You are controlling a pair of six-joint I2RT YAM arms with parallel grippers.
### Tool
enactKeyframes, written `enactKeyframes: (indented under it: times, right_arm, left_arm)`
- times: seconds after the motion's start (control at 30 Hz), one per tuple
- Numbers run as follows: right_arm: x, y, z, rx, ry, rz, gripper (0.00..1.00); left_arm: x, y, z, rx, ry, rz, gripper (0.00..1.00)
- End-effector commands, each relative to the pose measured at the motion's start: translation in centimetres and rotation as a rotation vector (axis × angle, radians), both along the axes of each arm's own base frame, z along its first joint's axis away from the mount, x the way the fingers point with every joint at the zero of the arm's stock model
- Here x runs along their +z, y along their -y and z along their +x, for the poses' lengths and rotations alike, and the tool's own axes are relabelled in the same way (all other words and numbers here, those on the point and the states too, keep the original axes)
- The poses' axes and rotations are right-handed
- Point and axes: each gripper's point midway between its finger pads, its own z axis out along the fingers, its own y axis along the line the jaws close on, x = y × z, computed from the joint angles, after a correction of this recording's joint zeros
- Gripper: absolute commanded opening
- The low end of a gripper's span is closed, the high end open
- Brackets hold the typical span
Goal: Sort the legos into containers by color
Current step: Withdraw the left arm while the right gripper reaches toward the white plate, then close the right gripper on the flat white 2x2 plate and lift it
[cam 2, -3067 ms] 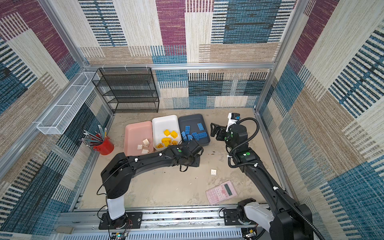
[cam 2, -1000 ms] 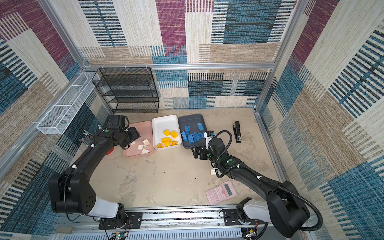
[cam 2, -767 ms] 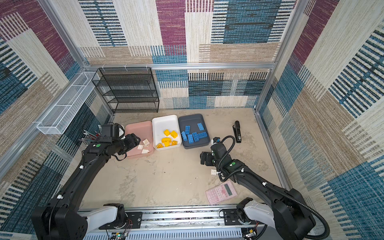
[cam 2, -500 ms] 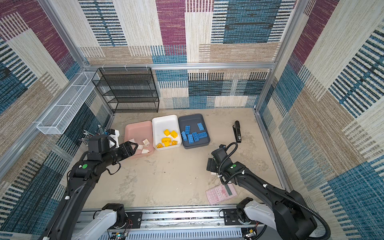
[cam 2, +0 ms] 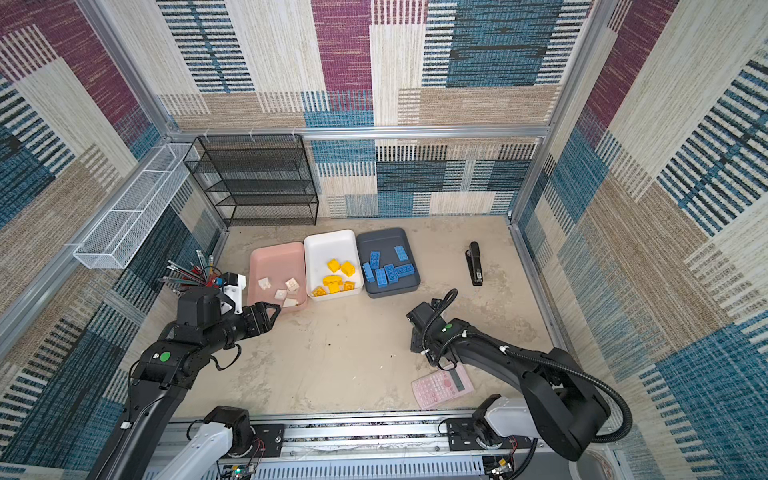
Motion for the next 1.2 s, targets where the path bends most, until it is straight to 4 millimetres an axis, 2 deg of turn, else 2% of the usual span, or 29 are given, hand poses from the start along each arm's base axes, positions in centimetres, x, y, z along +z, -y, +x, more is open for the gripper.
enactKeyframes:
  times: [0.0, 0.07, 0.23, 0.53, 0.63, 0.7, 0.73, 0.87, 1.17]
  right_arm:
    - [0.0, 0.2, 0.4, -0.018, 0.009, -0.037, 0.75]
    - [-0.1, 0.0, 0.5, -0.012, 0.004, -0.038, 0.72]
    - [-0.1, -0.8, 0.5, 0.014, -0.012, -0.013, 0.53]
    - [-1.3, -1.0, -0.1, 0.036, -0.051, -0.012, 0.47]
    - [-1.1, -1.2, 0.0, 0.047, -0.044, -0.007, 0.38]
    - [-1.0, -1.2, 0.0, 0.053, -0.042, -0.009, 0.37]
    - [-0.9, -1.3, 0.1, 0.058, -0.038, -0.007, 0.34]
    - [0.2, -1.7, 0.5, 0.08, -0.017, -0.007, 0.34]
    - [4.2, -5.5, 2.3, 0.252, 0.055, 0.09, 0.34]
  left_arm:
    - [0.0, -0.4, -0.2, 0.006, 0.01, 0.033, 0.67]
    - [0.0, -0.6, -0.2, 0.012, 0.013, 0.037, 0.67]
    - [0.3, -0.8, -0.4, 0.023, 0.026, 0.041, 0.68]
    - [0.2, -1.1, -0.4, 0.037, 0.026, 0.05, 0.68]
    - [0.2, -1.3, -0.4, 0.045, 0.027, 0.055, 0.68]
    - [0.2, -1.4, -0.4, 0.05, 0.028, 0.055, 0.68]
    - [0.2, -1.5, -0.4, 0.054, 0.029, 0.056, 0.68]
    - [0.2, -1.9, -0.3, 0.074, 0.031, 0.059, 0.68]
    - [1.5, -3.4, -0.5, 0.155, 0.097, 0.078, 0.68]
